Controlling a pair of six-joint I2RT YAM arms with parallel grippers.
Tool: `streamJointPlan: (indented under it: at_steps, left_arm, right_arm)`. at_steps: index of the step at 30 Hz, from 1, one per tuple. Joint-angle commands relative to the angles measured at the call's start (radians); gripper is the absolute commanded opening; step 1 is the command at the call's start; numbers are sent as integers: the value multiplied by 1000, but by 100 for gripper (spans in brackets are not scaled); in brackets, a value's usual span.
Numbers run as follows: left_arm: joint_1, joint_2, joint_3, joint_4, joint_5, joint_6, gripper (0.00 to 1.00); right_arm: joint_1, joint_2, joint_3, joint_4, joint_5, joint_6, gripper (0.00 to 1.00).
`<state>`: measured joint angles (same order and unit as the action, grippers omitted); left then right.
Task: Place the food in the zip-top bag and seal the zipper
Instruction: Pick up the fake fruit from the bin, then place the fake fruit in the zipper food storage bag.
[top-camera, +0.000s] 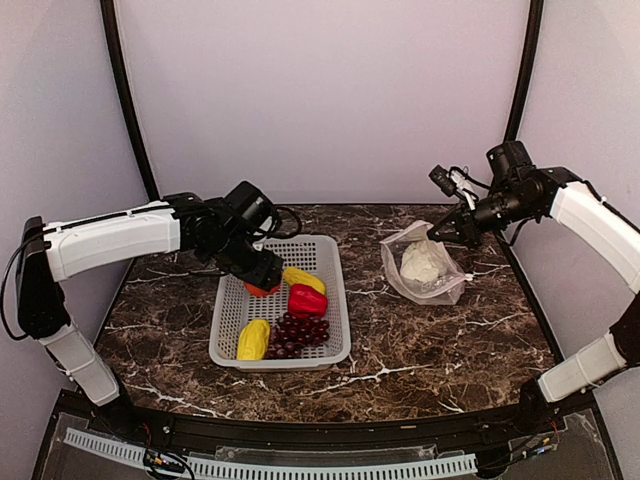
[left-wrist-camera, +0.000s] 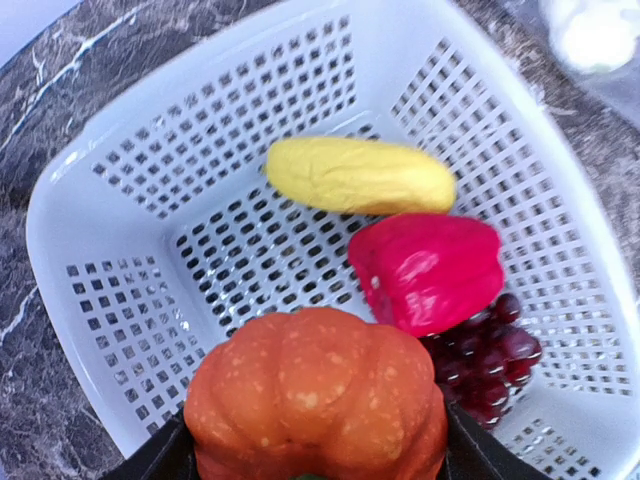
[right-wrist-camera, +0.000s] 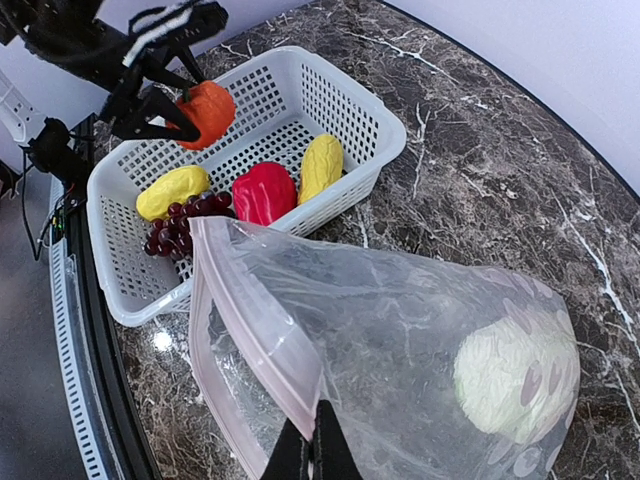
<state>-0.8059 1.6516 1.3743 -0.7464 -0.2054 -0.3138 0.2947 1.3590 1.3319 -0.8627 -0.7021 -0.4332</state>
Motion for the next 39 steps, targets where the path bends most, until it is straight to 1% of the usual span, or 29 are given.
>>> streamJointPlan:
  at_steps: [1, 6, 11, 18, 21, 24, 30, 32, 35, 37, 39]
  left_arm:
    - [-24, -104, 39, 148, 97, 45, 52]
    - [-96, -154, 56, 329, 87, 100, 49]
    - [-191, -165, 58, 543, 150, 160, 47]
    - [-296, -121, 41, 802, 231, 202, 44]
    - [-316, -90, 45, 909, 273, 211, 44]
    - [-324, -25, 94, 937, 288, 220, 44]
    - [-327, 109, 205, 986, 225, 202, 41]
    - [-327, 156, 260, 999, 192, 162, 40]
    - [-329, 217, 282, 1062, 182, 68, 39]
    - [-329, 252, 306, 1082, 156, 41, 38]
    - [-329, 289, 344, 1064, 114, 35, 37]
  right_arm:
    - [4, 15, 53, -19, 16, -3, 0]
    - [4, 39, 95, -42, 15, 2, 0]
    - [5, 79, 137, -61, 4, 14, 0]
    - [6, 132, 202, -76, -14, 38, 0]
    - [6, 153, 229, -83, -21, 51, 0]
    - [6, 168, 243, -81, -35, 75, 0]
    - [6, 187, 274, -81, -31, 119, 0]
    - [6, 185, 274, -79, -42, 129, 0]
    - [5, 180, 274, -82, -56, 137, 0]
    - [6, 174, 274, -84, -59, 140, 0]
    - [6, 165, 275, -86, -62, 145, 0]
